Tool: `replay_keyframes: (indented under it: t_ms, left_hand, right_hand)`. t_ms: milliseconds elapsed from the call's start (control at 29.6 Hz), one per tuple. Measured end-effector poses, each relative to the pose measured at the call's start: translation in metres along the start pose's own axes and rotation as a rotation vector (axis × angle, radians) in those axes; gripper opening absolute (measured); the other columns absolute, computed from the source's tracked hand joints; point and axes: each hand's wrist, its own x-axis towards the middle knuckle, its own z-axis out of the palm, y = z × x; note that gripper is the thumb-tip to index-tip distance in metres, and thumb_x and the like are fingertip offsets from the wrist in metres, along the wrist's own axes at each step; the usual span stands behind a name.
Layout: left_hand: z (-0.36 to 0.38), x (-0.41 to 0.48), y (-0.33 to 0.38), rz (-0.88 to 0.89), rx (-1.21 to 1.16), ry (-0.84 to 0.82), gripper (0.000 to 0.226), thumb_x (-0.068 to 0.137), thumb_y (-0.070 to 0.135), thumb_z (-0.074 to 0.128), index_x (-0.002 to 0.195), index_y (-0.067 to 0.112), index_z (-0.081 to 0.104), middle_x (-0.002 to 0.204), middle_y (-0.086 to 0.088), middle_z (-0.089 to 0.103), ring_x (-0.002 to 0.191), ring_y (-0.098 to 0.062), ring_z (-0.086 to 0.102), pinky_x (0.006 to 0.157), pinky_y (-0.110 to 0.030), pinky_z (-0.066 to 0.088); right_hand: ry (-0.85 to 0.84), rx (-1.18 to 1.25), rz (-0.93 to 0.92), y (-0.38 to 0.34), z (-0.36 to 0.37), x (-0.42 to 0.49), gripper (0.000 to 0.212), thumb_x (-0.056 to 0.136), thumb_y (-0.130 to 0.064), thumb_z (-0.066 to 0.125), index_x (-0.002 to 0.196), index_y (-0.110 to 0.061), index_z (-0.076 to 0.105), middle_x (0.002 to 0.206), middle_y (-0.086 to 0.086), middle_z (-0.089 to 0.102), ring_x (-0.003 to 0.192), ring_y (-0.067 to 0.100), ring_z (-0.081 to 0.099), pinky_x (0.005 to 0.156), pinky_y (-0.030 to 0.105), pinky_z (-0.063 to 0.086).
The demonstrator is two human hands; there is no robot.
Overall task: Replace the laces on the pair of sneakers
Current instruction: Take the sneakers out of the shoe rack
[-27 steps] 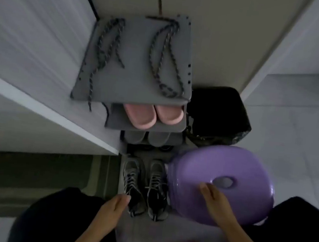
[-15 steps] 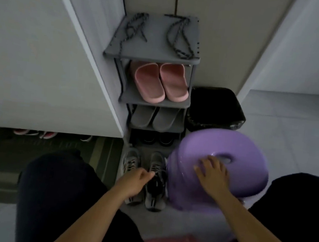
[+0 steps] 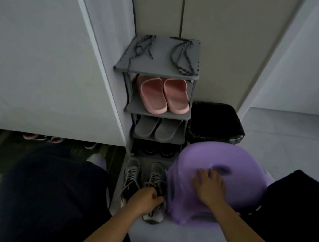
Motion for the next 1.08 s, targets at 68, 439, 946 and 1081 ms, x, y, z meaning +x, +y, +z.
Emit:
replay_keyframes:
  t_ms: [68,439,946,1081]
  left_hand:
    - [0.013,0.018,-0.016,-0.087,-0.026,-0.054,0.027,0.092,0.033,0.050,0.071,0.016,0.048,0.102,-0.017,0.060,0.100,-0.026,0.057,0.073,-0.026,0.037]
    - [0.035,0.127,-0.062,-0.341,-0.108,0.015,0.054,0.091,0.024,0.053,0.137,0.002,0.036,0.142,-0.013,0.043,0.131,-0.026,0.041,0.104,-0.025,0.032]
    - [0.061,0.164,-0.100,-0.559,0.107,0.177,0.047,0.090,0.040,0.044,0.131,0.017,0.044,0.136,-0.010,0.049,0.128,-0.027,0.041,0.111,-0.035,0.025]
    - [0.047,0.162,-0.093,-0.346,0.238,0.371,0.044,0.069,0.039,0.066,0.105,0.013,0.066,0.106,-0.012,0.069,0.104,-0.031,0.062,0.092,-0.037,0.044]
  right_hand:
    - [-0.008,0.063,0.058,-0.007,0.001,0.007,0.048,0.095,-0.046,0.036,0.137,-0.023,0.037,0.150,0.016,0.023,0.138,0.033,0.023,0.111,0.040,0.021]
    - [-0.040,0.173,0.213,-0.028,0.011,0.019,0.054,0.071,-0.052,0.039,0.094,-0.013,0.068,0.106,0.030,0.061,0.081,0.048,0.064,0.069,0.058,0.050]
    - [0.159,0.114,0.140,-0.026,0.011,0.028,0.062,0.088,-0.066,0.011,0.108,-0.023,0.051,0.115,0.029,0.058,0.087,0.045,0.063,0.073,0.054,0.051]
    - [0.250,0.096,0.125,-0.015,0.006,0.034,0.043,0.075,-0.051,0.045,0.099,-0.018,0.058,0.111,0.021,0.060,0.083,0.043,0.064,0.065,0.050,0.052]
